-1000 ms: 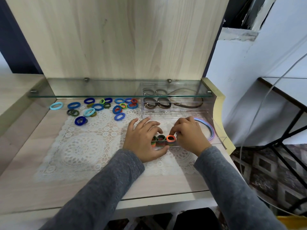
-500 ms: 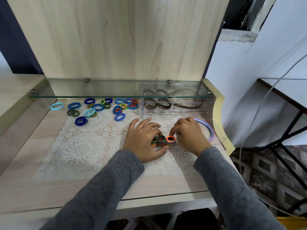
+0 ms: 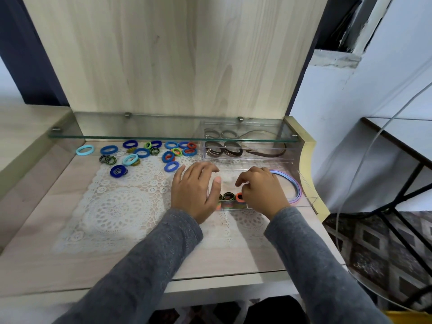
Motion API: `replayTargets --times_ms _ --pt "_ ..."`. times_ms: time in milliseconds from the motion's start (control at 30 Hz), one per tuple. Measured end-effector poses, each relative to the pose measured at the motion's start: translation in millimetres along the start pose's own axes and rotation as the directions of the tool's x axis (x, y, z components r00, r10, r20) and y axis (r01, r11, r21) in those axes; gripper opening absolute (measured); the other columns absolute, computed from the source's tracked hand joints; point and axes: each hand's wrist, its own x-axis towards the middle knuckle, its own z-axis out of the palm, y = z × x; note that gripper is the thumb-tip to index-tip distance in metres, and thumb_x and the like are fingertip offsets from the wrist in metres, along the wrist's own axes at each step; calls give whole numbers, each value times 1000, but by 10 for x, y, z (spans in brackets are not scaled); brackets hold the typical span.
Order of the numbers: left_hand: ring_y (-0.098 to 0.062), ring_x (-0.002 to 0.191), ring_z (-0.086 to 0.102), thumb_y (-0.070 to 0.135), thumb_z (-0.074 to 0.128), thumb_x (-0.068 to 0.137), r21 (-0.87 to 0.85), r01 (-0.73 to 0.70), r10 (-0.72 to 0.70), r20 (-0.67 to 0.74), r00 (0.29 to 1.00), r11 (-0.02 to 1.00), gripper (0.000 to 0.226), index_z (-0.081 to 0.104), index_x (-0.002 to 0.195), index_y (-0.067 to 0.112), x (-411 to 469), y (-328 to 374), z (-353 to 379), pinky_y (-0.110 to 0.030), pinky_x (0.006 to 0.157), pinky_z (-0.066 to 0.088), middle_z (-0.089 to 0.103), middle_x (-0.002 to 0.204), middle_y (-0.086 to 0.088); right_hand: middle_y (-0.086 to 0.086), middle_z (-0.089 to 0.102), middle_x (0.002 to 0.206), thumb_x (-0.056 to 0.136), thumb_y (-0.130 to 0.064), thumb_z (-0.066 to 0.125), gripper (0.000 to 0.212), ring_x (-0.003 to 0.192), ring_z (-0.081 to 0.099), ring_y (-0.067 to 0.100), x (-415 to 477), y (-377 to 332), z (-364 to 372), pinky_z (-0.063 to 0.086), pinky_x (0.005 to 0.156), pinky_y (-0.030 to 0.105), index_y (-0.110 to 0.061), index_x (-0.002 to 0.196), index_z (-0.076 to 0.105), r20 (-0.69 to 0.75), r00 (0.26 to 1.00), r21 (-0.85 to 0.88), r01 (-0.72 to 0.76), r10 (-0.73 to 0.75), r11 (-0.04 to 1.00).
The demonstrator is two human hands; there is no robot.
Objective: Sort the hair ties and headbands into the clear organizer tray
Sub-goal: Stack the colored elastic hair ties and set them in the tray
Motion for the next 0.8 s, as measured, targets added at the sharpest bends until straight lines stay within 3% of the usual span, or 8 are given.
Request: replayTargets --times_ms 267,433,533,667,800 --pt "-21 125 49 32 51 85 224 152 -169 56 984 963 40 54 123 21 -38 -327 -155 -46 112 28 58 129 0 3 61 115 88 -15 49 30 103 57 25 65 -364 58 46 89 41 -12 114 64 -109 991 76 83 -74 994" --pt "-26 146 21 30 52 86 442 227 -327 164 931 868 62 36 145 20 -43 -531 -339 -50 118 10 30 156 -6 9 56 125 89 -10 48 37 114 51 26 83 -710 191 44 95 39 -6 125 57 -97 964 52 252 -246 966" --pt "-24 148 13 34 46 89 499 248 -370 161 915 830 63 28 148 24 -78 -643 -415 -48 119 8 21 160 -3 13 55 127 90 -10 48 40 118 49 27 83 -939 314 42 100 37 -2 129 53 -84 946 58 320 -314 946" --pt "-23 147 15 35 48 89 509 293 -411 135 901 809 60 32 146 25 -117 -747 -490 -47 119 6 23 159 -3 16 53 128 91 -14 46 44 119 47 29 68 -1172 497 40 101 37 0 132 48 -25 950 93 312 -311 946" --pt "-23 147 16 35 48 88 503 345 -456 113 883 793 61 33 146 22 -125 -849 -542 -48 118 6 24 158 -3 16 37 145 95 -19 40 49 134 33 27 41 -1259 642 26 111 33 0 140 36 82 968 104 227 -235 968"
